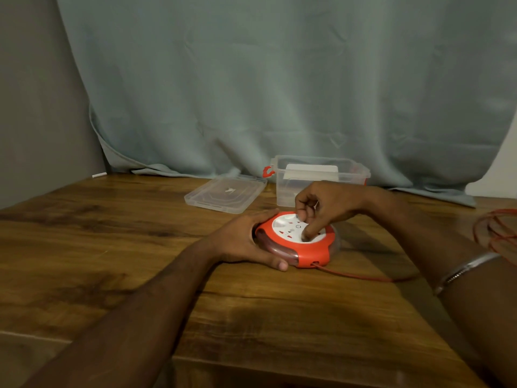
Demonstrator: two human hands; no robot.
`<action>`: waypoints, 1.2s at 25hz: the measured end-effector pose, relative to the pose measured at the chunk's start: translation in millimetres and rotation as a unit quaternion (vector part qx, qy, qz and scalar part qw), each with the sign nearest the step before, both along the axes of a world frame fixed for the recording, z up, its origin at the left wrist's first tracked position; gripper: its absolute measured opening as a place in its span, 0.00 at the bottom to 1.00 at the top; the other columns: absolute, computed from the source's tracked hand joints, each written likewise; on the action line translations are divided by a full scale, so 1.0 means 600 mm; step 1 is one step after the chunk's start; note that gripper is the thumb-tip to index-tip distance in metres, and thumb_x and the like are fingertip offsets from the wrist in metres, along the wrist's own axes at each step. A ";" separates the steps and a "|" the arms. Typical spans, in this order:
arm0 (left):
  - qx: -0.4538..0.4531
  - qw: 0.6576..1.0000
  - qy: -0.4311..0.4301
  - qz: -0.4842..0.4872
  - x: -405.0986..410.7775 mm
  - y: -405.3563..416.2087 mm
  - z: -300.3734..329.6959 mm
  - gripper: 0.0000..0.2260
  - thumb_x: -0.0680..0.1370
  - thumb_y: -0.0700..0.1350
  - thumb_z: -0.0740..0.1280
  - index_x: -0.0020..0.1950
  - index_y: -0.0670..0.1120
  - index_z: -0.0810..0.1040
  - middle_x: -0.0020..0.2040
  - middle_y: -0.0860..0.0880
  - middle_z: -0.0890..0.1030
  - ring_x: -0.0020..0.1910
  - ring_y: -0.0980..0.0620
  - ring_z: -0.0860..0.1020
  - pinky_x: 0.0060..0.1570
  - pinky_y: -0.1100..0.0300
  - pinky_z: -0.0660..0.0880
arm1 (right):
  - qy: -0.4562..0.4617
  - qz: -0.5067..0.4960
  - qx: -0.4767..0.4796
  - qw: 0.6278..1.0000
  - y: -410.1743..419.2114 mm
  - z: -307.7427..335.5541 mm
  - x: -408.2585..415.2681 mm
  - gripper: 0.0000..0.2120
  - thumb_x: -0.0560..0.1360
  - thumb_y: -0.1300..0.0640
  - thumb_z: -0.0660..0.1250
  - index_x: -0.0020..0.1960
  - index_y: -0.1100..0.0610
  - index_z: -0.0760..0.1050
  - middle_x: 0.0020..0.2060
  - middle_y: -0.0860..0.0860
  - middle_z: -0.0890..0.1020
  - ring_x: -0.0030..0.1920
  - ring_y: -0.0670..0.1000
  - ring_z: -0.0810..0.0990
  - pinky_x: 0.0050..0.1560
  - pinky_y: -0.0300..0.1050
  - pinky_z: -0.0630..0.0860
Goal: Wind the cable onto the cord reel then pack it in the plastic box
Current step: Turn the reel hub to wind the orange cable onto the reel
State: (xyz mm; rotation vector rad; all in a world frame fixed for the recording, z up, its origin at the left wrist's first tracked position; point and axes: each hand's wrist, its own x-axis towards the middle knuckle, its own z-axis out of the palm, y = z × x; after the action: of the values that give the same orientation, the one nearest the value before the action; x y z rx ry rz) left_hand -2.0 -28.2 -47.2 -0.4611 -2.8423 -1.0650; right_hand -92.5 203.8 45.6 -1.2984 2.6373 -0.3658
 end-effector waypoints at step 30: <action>-0.021 0.998 -0.050 -0.019 0.004 0.000 0.012 0.59 0.60 0.67 0.83 0.83 0.61 0.54 0.80 0.61 0.63 0.73 0.60 0.66 0.67 0.65 0.66 | -0.047 -0.018 -0.088 0.995 0.026 -0.036 0.027 0.39 0.72 0.67 0.74 0.76 0.45 0.65 0.57 0.46 0.84 0.64 0.50 0.79 0.64 0.49 0.80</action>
State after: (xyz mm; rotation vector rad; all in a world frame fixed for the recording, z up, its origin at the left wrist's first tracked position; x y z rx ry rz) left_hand 0.4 -28.5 -40.0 -0.4814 -2.9604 -1.0649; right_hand -76.4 219.3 23.7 -1.2511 2.6011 -0.6617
